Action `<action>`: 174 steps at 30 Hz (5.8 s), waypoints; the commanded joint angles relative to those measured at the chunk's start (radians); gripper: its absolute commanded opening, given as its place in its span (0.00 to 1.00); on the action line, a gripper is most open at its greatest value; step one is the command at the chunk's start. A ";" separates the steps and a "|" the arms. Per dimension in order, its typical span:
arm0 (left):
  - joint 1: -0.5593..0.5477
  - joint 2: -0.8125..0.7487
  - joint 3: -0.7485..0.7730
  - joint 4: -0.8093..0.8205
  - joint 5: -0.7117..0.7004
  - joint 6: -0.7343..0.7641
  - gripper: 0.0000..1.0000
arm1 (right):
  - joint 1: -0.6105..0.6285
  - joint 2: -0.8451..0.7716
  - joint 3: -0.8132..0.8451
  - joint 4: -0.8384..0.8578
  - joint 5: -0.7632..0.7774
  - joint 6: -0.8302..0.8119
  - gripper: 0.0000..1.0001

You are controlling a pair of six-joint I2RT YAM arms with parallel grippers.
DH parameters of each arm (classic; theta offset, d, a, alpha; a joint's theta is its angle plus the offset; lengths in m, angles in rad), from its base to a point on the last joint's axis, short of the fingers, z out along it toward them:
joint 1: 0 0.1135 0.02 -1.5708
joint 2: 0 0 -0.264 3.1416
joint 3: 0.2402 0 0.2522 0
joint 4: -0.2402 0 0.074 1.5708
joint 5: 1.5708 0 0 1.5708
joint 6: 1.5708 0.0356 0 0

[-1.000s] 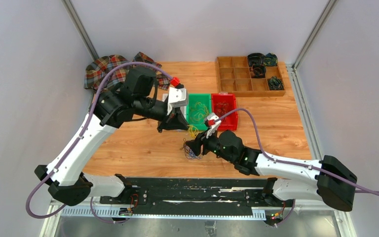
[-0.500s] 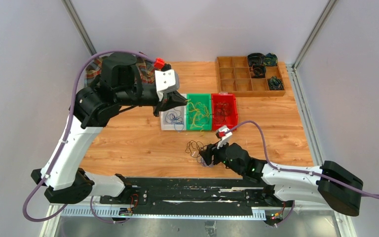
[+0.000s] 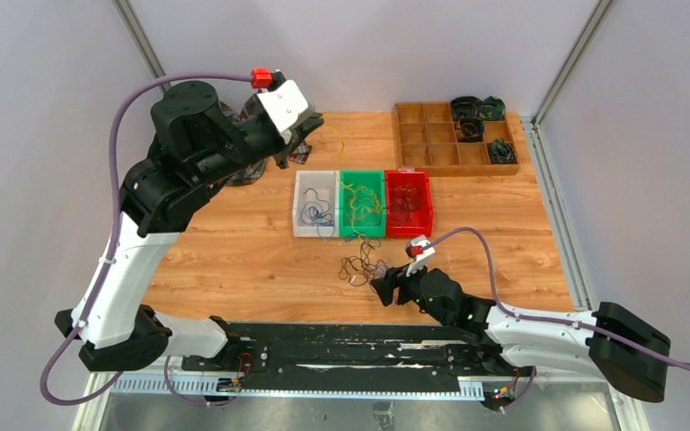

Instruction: Untangle the cables

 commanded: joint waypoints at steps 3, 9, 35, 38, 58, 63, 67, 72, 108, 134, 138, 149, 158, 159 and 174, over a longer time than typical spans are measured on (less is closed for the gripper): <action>-0.006 -0.026 0.041 0.181 -0.232 0.046 0.00 | 0.016 -0.073 -0.042 -0.020 0.015 -0.002 0.69; -0.006 -0.040 0.038 0.113 -0.096 0.039 0.00 | 0.016 -0.130 -0.026 -0.062 0.016 -0.028 0.59; -0.006 -0.092 0.037 -0.059 0.241 0.059 0.00 | 0.016 0.060 0.343 -0.042 -0.268 -0.142 0.76; -0.006 -0.098 0.036 -0.063 0.239 0.066 0.00 | 0.017 0.110 0.354 -0.013 -0.270 -0.140 0.75; -0.006 -0.101 0.070 -0.068 0.208 0.093 0.00 | 0.014 0.252 0.353 0.039 -0.233 -0.082 0.32; -0.006 -0.090 0.099 -0.066 0.210 0.096 0.00 | 0.014 0.193 0.235 0.109 -0.170 -0.044 0.22; -0.006 -0.084 0.114 -0.065 0.206 0.096 0.00 | 0.015 0.151 0.212 0.097 -0.156 -0.033 0.12; -0.006 -0.076 0.153 -0.065 0.175 0.127 0.00 | 0.015 0.097 0.150 0.063 -0.141 -0.004 0.09; -0.006 -0.130 0.176 0.664 -0.334 0.306 0.00 | 0.015 -0.252 0.017 -0.538 0.310 0.209 0.03; -0.006 -0.185 0.019 0.258 0.134 0.022 0.00 | 0.048 -0.020 0.518 -0.109 -0.307 -0.270 0.64; -0.006 -0.188 0.015 0.256 0.141 0.021 0.00 | 0.065 0.049 0.552 -0.077 -0.282 -0.332 0.64; -0.006 -0.194 0.007 0.248 0.154 0.023 0.00 | 0.075 0.077 0.540 -0.074 -0.216 -0.367 0.30; -0.006 -0.186 0.023 0.248 0.160 0.008 0.00 | 0.075 0.081 0.557 -0.094 -0.223 -0.404 0.20; -0.006 -0.184 0.025 0.247 0.159 0.007 0.00 | 0.075 0.085 0.561 -0.094 -0.223 -0.407 0.13; -0.006 -0.168 0.051 0.231 0.162 0.010 0.00 | 0.113 0.095 0.608 -0.148 -0.222 -0.521 0.01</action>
